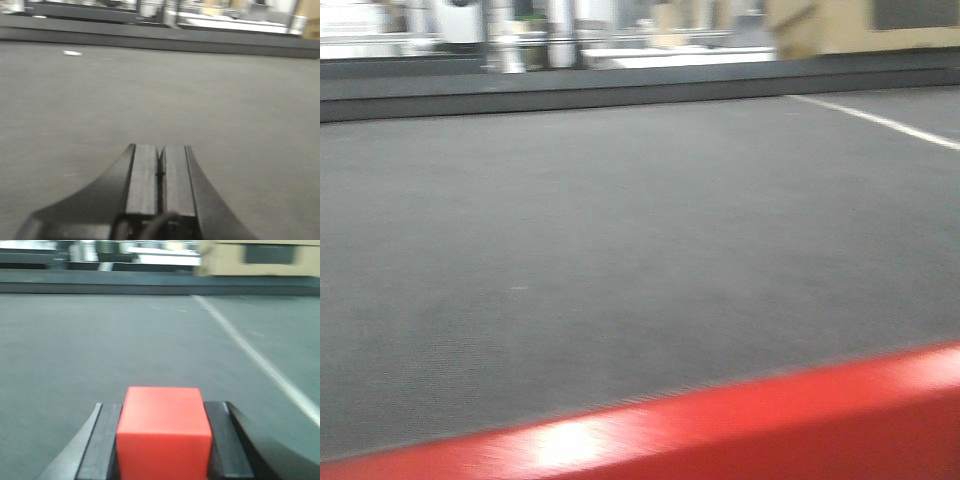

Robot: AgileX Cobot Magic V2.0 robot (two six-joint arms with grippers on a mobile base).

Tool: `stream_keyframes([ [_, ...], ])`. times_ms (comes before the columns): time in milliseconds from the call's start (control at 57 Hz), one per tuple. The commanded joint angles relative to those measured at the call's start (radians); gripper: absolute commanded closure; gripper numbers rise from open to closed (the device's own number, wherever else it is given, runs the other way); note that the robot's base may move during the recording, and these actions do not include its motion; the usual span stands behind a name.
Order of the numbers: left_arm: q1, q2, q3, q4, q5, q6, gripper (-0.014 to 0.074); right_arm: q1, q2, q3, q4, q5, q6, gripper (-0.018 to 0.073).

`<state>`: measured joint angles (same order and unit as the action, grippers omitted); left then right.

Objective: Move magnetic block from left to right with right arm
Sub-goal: 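Drive the base past the red-framed table carrying the cube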

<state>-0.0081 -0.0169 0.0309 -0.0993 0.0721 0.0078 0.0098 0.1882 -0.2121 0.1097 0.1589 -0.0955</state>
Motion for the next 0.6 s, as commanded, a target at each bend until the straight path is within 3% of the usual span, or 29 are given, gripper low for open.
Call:
stream_keyframes([
  [0, 0.000, -0.005, 0.010, -0.003, -0.085, -0.008, 0.0722, -0.006, 0.009, -0.031, -0.005, -0.098, -0.011, 0.0221],
  [579, 0.000, -0.005, 0.010, -0.003, -0.085, -0.008, 0.0722, -0.006, 0.009, -0.031, -0.005, -0.098, -0.011, 0.0221],
])
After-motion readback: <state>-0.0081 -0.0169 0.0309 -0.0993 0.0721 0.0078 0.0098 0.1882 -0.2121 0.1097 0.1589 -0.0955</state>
